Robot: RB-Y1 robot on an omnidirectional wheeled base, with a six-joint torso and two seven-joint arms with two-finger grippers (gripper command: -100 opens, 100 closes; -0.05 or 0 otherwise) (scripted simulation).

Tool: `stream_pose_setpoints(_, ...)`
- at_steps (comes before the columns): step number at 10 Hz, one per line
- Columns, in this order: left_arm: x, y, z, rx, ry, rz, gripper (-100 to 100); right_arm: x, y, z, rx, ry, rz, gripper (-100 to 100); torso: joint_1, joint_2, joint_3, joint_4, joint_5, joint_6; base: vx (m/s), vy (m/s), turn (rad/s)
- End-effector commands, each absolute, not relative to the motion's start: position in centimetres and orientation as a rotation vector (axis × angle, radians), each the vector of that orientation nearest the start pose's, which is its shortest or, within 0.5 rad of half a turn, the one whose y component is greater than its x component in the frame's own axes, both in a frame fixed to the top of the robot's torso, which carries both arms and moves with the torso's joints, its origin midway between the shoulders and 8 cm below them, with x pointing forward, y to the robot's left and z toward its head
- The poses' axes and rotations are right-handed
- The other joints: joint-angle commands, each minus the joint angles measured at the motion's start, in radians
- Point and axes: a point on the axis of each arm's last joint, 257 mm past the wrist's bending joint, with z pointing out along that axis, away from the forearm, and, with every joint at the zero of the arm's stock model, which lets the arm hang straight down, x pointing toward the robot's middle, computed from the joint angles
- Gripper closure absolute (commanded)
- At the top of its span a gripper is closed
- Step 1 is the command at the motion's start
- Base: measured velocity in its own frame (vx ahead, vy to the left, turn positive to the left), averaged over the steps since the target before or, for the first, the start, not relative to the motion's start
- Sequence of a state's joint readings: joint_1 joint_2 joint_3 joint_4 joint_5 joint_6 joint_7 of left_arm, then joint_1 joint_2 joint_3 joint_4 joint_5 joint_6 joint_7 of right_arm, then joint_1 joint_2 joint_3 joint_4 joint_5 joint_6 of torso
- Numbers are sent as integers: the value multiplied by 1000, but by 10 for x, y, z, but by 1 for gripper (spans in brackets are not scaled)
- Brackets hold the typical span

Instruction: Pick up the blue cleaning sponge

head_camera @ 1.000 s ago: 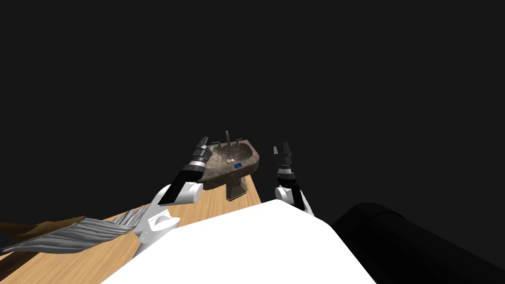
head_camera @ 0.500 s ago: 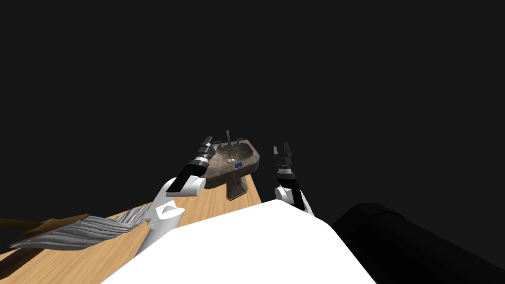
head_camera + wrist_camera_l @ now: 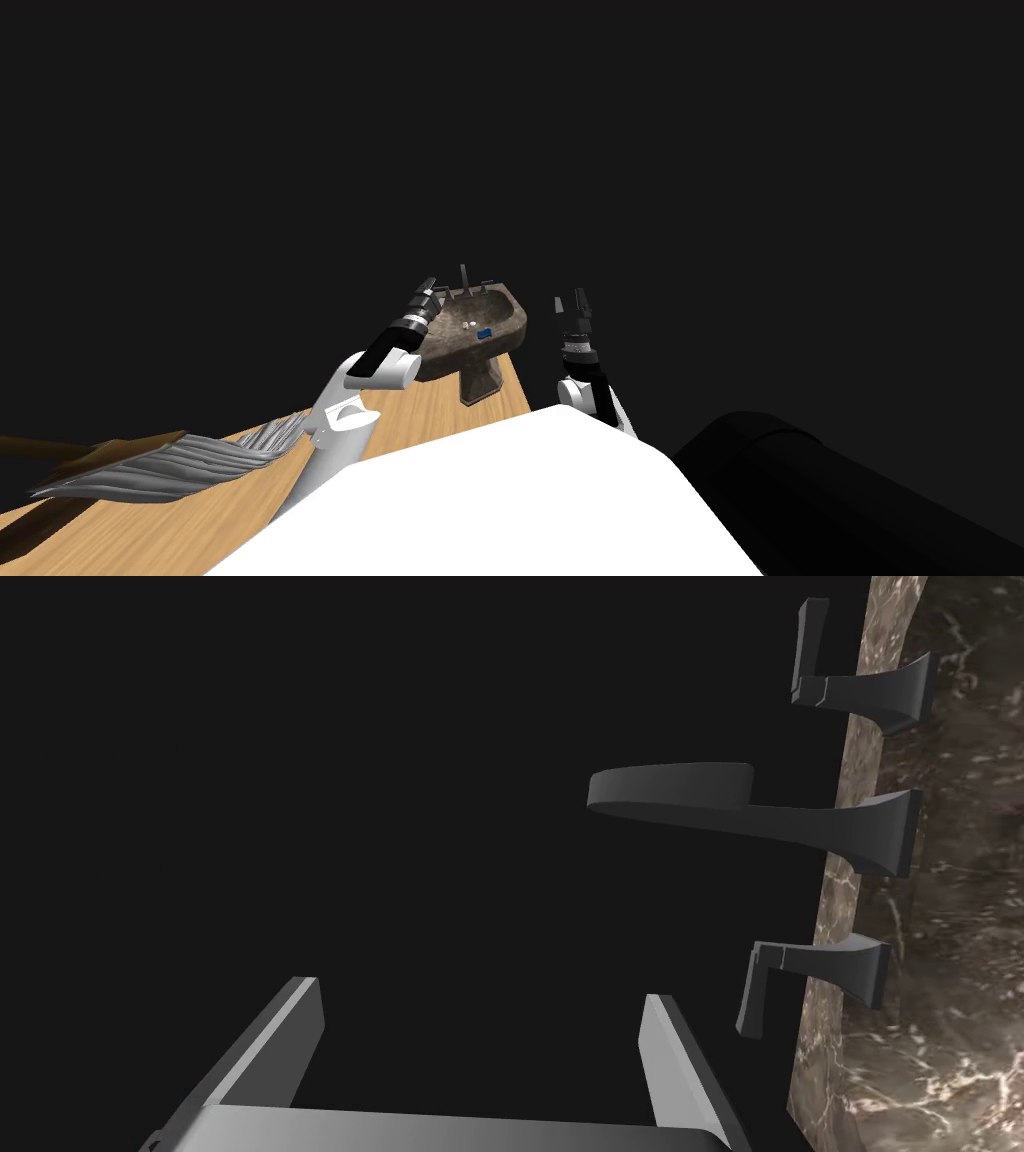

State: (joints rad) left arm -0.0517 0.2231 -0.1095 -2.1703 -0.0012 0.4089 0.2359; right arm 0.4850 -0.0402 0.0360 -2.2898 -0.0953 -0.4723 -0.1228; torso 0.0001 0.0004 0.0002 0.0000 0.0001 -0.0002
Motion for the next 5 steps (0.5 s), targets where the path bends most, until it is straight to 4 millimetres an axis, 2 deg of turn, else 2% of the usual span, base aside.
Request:
stream_pose_setpoints(1,523,172,-14,-1018,1185,-1457,-100,349,-273,28,746,558,1519,0,0,0,0,0,0,0,-11,7,26)
stream_pose_setpoints(3,526,174,-25,-1053,1211,-1430,-100,349,-273,28,746,558,1519,0,0,0,0,0,0,0,-5,3,6)
stream_pose_setpoints(4,534,164,-24,-1080,1229,-1453,-100,349,-273,28,746,558,1519,0,0,0,0,0,0,0,-9,3,36)
stream_pose_setpoints(5,535,165,-28,-1096,1241,-1441,-100,349,-273,28,746,558,1519,0,0,0,0,0,0,0,-10,3,14)
